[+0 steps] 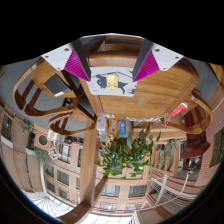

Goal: Arrange mouse

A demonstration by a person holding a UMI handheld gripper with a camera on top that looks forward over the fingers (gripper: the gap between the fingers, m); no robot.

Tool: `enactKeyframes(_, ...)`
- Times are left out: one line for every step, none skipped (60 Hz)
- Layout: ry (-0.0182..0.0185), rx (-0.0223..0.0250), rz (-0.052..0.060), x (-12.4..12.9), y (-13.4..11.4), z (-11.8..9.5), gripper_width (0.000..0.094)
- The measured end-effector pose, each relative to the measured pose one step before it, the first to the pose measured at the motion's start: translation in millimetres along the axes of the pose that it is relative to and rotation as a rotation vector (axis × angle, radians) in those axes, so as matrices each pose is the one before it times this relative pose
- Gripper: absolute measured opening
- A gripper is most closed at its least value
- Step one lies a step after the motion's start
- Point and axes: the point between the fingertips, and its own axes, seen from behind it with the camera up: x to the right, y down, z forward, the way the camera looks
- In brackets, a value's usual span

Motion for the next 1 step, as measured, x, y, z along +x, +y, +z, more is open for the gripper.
enactKeyframes(0.00058, 0.00179, 0.0001, -0.22, -0.10, -0.46, 0.0852)
